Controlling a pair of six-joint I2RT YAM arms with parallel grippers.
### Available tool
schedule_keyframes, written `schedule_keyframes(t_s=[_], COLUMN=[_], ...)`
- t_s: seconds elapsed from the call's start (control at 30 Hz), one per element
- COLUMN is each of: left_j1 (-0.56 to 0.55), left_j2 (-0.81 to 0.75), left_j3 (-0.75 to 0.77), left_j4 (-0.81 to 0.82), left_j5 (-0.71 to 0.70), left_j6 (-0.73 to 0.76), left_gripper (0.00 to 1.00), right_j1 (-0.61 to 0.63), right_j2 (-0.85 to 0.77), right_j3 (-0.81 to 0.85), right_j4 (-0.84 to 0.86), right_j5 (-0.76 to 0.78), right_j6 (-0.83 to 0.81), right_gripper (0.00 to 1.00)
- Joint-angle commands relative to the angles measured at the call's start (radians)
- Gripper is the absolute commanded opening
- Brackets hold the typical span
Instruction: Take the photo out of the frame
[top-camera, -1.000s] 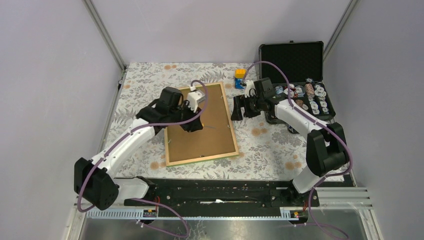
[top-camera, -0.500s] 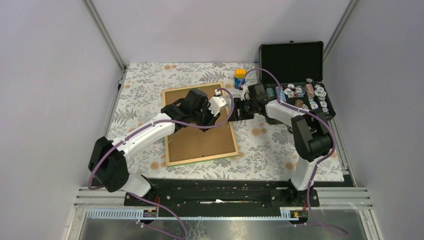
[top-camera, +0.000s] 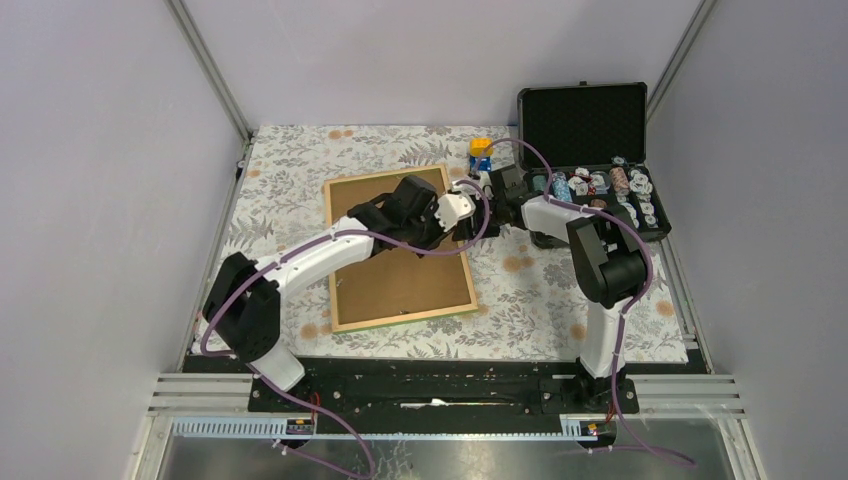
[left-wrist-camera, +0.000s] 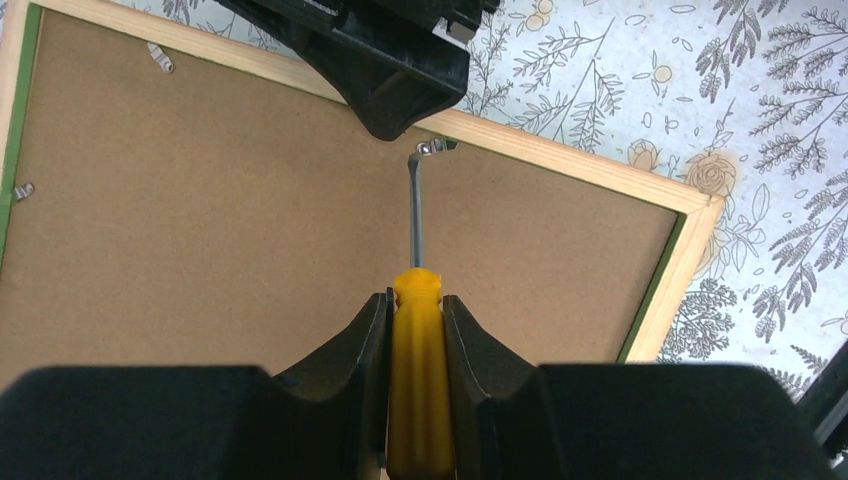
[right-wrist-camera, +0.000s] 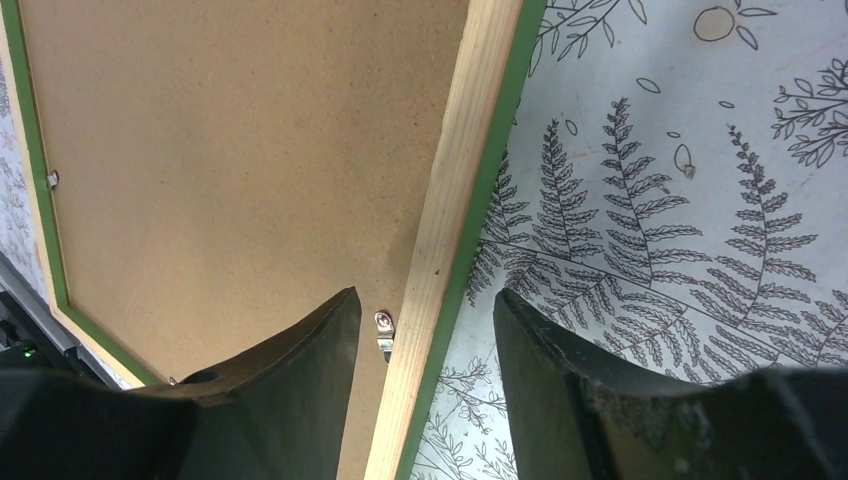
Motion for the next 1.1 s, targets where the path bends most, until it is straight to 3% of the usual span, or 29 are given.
schedule_keyframes(t_s=[0.0,0.53,1.07], left_j1=[-0.015,-0.043,-0.058], left_j2=[0.020,0.080,0.122], left_j3=[0.063,0.080,0.093], left_j4=[0.062,0.063,0.074], left_j5=[-0.037,-0.092,-0.089], left_j6=[0.027,0.046,0.054], left_gripper=[0.00,0.00,0.00], right_j1=[-0.002,-0.003,-0.002], right_j2=[0.021,0.062,0.082], right_j3=[0.038,0.032,0.030], right_j4=[0.030,0.029,0.028], right_j5=[-0.018,-0.015,-0.029], right_j6=[0.014,0.036,0.046], right_gripper=[0.58,0.45,0.43])
